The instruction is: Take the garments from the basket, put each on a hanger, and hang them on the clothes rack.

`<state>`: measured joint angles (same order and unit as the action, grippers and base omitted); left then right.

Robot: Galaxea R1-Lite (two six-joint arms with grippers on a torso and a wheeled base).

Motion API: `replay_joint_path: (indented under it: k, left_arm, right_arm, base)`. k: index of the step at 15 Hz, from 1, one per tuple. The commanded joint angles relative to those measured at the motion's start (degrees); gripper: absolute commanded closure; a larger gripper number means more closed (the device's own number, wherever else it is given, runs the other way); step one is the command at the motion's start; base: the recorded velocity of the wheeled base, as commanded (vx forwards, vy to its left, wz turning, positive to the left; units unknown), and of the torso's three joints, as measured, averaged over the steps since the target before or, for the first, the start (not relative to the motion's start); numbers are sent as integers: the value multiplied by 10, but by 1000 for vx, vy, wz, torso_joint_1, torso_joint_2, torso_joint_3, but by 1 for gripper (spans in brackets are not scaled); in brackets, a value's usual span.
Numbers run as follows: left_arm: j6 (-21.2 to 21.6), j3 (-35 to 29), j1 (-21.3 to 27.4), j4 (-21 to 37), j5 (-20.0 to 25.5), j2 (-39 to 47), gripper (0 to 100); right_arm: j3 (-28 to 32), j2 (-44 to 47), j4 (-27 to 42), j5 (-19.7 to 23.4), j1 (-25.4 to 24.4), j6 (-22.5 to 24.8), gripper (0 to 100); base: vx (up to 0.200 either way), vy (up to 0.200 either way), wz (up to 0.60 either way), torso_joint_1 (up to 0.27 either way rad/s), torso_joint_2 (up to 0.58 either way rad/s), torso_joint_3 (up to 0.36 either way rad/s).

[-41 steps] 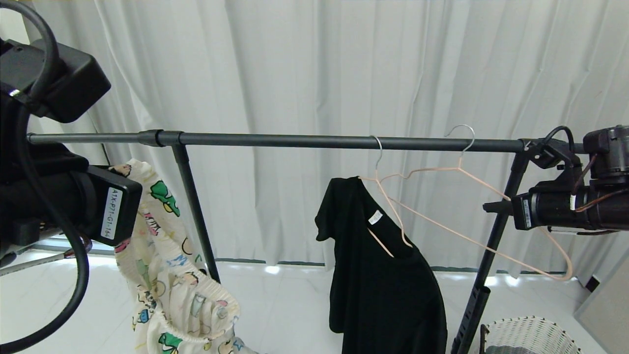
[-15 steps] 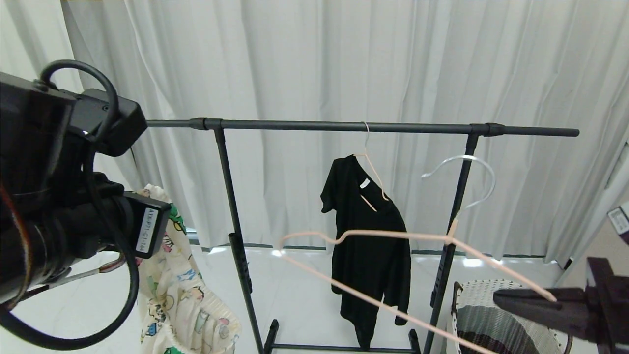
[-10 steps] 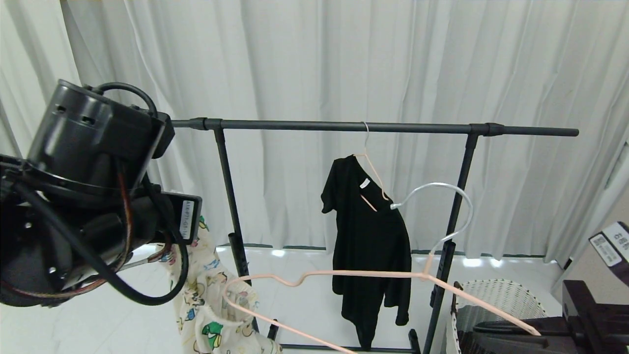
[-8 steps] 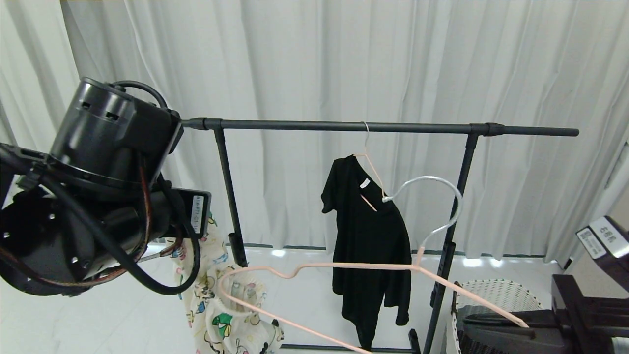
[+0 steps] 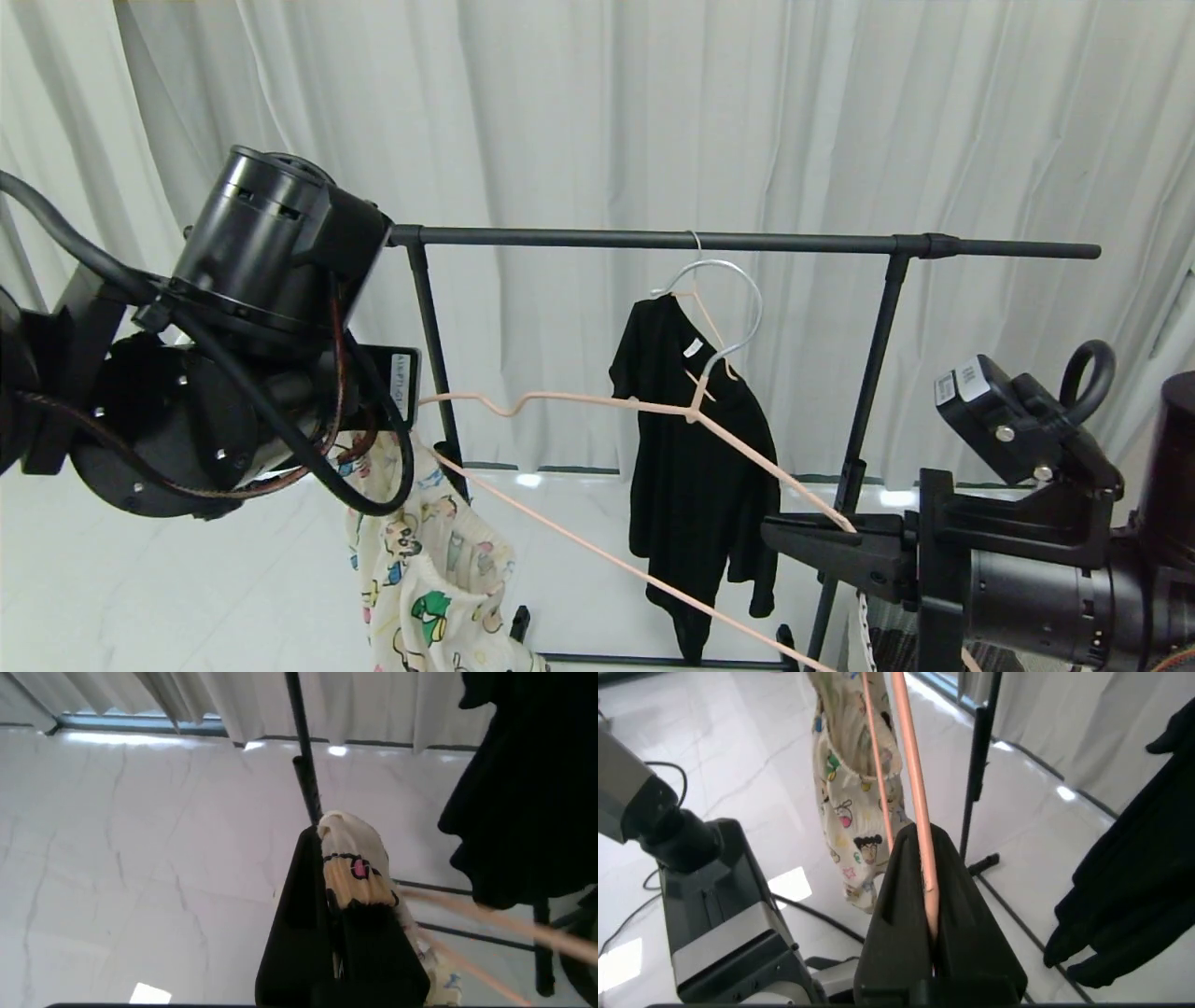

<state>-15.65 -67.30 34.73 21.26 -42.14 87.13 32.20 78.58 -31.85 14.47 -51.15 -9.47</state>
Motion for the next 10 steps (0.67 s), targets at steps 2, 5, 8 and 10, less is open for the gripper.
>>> replay_joint_path:
  k: [2, 5, 8, 10]
  left_arm:
    - [2, -1, -60, 1, -65, 38, 100]
    - [3, 0, -58, 1, -71, 38, 100]
    - [2, -7, -34, 0, -69, 39, 100]
    - [2, -17, -26, 0, -69, 39, 100]
  right_arm:
    - [-2, -1, 0, -6, -4, -4, 100]
    - [1, -6, 0, -6, -6, -5, 100]
    - [1, 0, 0, -5, -32, -12, 100]
    - [7, 10, -1, -7, -47, -18, 100]
  base:
    - [0, 0, 0, 0, 0, 0]
    - [0, 0, 0, 0, 0, 0]
    - [0, 0, 0, 0, 0, 0]
    - [0, 0, 0, 0, 0, 0]
